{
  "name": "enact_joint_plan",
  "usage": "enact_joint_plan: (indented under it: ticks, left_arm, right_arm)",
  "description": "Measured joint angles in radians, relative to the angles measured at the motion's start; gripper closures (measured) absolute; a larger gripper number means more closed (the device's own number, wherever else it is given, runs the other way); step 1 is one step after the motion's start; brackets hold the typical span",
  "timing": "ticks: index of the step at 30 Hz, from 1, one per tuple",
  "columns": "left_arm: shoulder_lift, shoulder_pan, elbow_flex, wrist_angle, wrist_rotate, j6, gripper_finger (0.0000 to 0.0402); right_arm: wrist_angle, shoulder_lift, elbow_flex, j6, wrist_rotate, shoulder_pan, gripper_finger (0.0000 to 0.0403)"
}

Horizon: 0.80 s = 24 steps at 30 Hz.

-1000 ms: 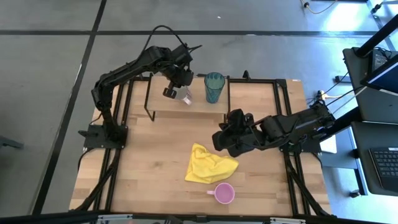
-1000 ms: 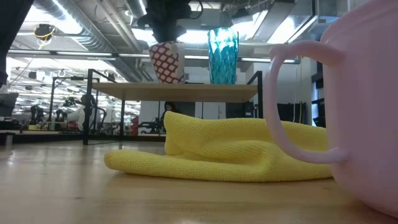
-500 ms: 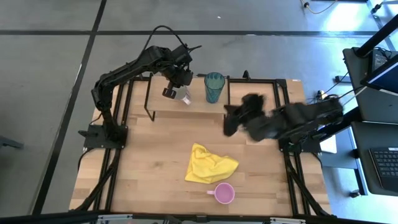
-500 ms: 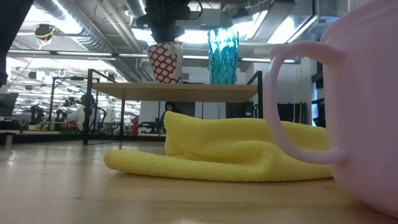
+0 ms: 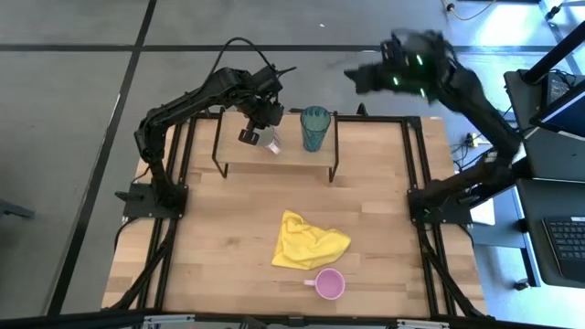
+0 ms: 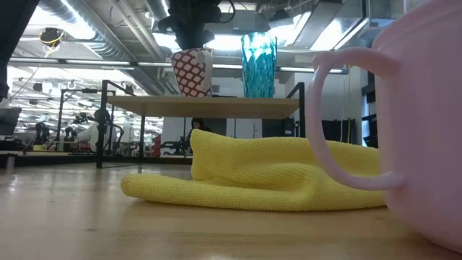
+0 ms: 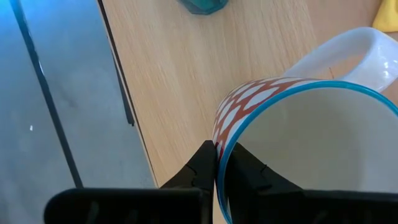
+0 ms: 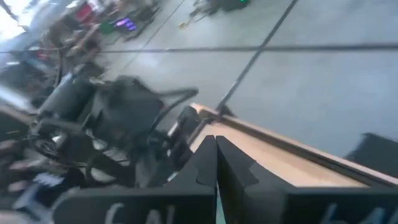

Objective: Stack small to large cups/mugs on shelf
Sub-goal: Put the red patterned mug on the shelf

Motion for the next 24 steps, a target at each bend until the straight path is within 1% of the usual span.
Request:
enact_joint_plan:
  ticks: [2, 7, 9, 10, 13, 17, 21, 24]
  left_arm:
    - [0.0, 0.0, 0.0, -0.012, 0.0, -0.003, 0.0388]
    - [0.0, 0.0, 0.0, -0.024, 0.0, -0.025, 0.0388]
    - [0.0, 0.0, 0.0, -0.027, 0.0, -0.025, 0.0388]
    - [0.0, 0.0, 0.0, -0.026, 0.0, -0.023, 0.0388]
    - [0.0, 0.0, 0.0, -0.025, 0.0, -0.018, 0.0388]
    - [0.0, 0.006, 0.0, -0.008, 0.0, -0.009, 0.0388]
    - [0.0, 0.007, 0.0, -0.005, 0.0, -0.009, 0.0388]
    - [0.0, 0.007, 0.0, 0.017, 0.0, -0.008, 0.0388]
  right_arm:
    - [0.065, 0.057, 0.0, 0.01, -0.168, -0.094, 0.0402]
    - [0.181, 0.216, 0.0, 0.076, -0.405, -0.264, 0.0403]
    - [0.221, 0.286, 0.0, 0.115, -0.52, -0.316, 0.0402]
    - [0.233, 0.322, 0.0, 0.131, -0.561, -0.331, 0.0402]
    - [0.269, 0.428, -0.002, 0.169, -0.634, -0.348, 0.0401]
    - [0.38, 0.552, -0.002, 0.23, -0.756, -0.345, 0.04]
    - [0.519, 0.63, -0.002, 0.281, -0.841, -0.316, 0.0399]
    - [0.54, 0.674, -0.002, 0.278, -0.909, -0.293, 0.0399]
